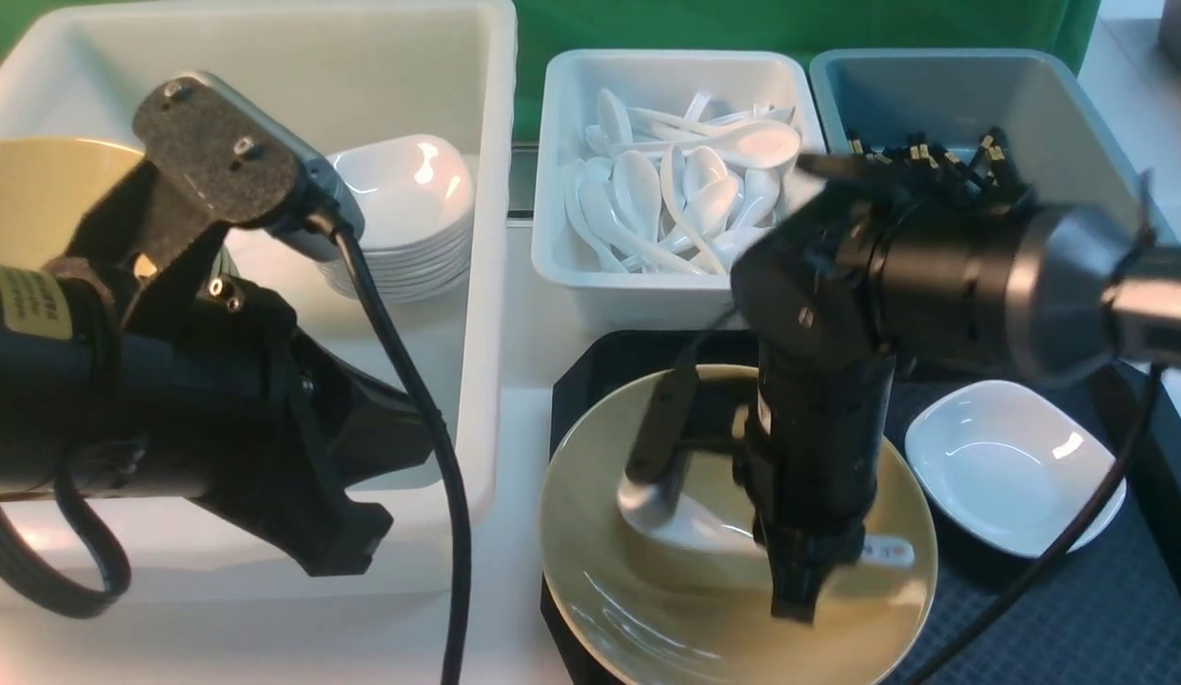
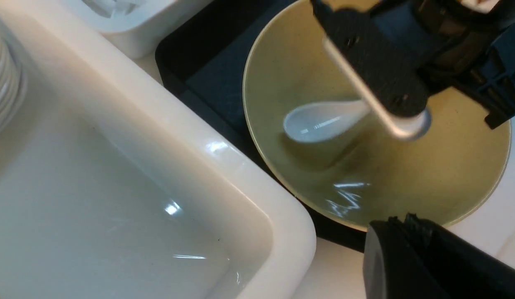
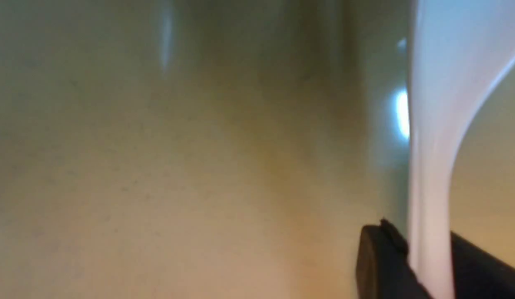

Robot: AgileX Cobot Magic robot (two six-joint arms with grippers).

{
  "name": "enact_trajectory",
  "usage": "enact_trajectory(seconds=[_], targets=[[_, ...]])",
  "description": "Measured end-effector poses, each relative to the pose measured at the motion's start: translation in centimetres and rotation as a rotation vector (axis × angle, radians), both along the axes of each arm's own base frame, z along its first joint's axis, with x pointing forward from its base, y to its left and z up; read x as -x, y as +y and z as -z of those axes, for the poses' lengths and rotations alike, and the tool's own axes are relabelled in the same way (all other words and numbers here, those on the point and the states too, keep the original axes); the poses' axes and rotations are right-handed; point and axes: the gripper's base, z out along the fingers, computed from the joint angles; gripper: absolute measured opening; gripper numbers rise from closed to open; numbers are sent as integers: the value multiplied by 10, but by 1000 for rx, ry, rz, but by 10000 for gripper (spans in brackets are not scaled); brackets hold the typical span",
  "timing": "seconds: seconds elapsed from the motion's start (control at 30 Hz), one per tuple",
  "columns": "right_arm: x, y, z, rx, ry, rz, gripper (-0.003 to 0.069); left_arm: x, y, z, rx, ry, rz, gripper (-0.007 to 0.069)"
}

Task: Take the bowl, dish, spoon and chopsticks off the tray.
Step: Use the right arm to grab the soup spoon in the middle, then use the right arm to put the soup spoon into the small storage box in the middle, then use the left arm to grab the yellow noodle bowl on the left

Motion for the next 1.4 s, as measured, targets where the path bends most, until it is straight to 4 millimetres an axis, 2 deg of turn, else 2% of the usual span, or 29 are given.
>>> enact_trajectory(seconds=[0.1, 0.2, 0.23, 0.33, 0.43, 0.47, 0.53, 0.63, 0.73, 0.77, 0.8, 0.87, 0.93, 1.0, 1.03, 1.07, 1.1, 1.2, 1.23, 1.27, 1.4], targets=[[-11, -2, -39, -74, -133, 33, 145, -1, 0, -1, 7, -10, -5, -8], [-40, -12, -82, -200, -310, 138, 145, -2, -1, -2, 37, -12, -24, -8], [-42, -13, -84, -205, -316, 149, 145, -2, -1, -3, 41, -13, -28, -8], [-86, -27, -111, -383, -517, 334, 145, -4, -2, -4, 68, -10, -58, -8], [-121, -36, -110, -480, -625, 425, 145, -8, -4, -1, 76, 7, -75, -8], [-137, -38, -102, -503, -652, 449, 147, -11, -5, 2, 76, 29, -85, -8], [-156, -37, -92, -535, -688, 462, 176, -15, -8, 6, 73, 59, -98, -8], [-179, -35, -73, -579, -694, 532, 324, -23, -12, 14, 61, 104, -111, -8], [-188, -36, -64, -586, -655, 626, 493, -33, -18, 6, 56, 112, -106, -8], [-187, -37, -70, -579, -642, 649, 552, -38, -20, 2, 51, 112, -104, -8], [-186, -38, -71, -564, -628, 656, 569, -39, -21, -2, 55, 104, -104, -8], [-179, -43, -91, -522, -612, 650, 627, -53, -27, -16, 35, 103, -104, -3], [-166, -49, -113, -460, -583, 619, 636, -67, -33, -29, 13, 98, -101, 11], [-146, -59, -136, -396, -548, 585, 620, -87, -43, -32, -42, 143, -88, 48], [-144, -60, -138, -389, -545, 577, 614, -87, -43, -35, -37, 134, -88, 52], [-129, -67, -153, -356, -525, 555, 582, -105, -52, -29, -81, 186, -74, 104], [-119, -71, -163, -354, -526, 548, 564, -113, -56, -28, -92, 199, -68, 133], [-91, -80, -185, -377, -522, 536, 495, -139, -73, -7, -156, 279, -21, 258], [-89, -81, -184, -375, -516, 533, 485, -140, -74, -6, -161, 283, -15, 277], [-71, -86, -193, -403, -505, 530, 447, -150, -83, 8, -198, 314, 15, 351], [-28, -98, -198, -435, -448, 512, 363, -161, -107, 47, -315, 363, 88, 473]])
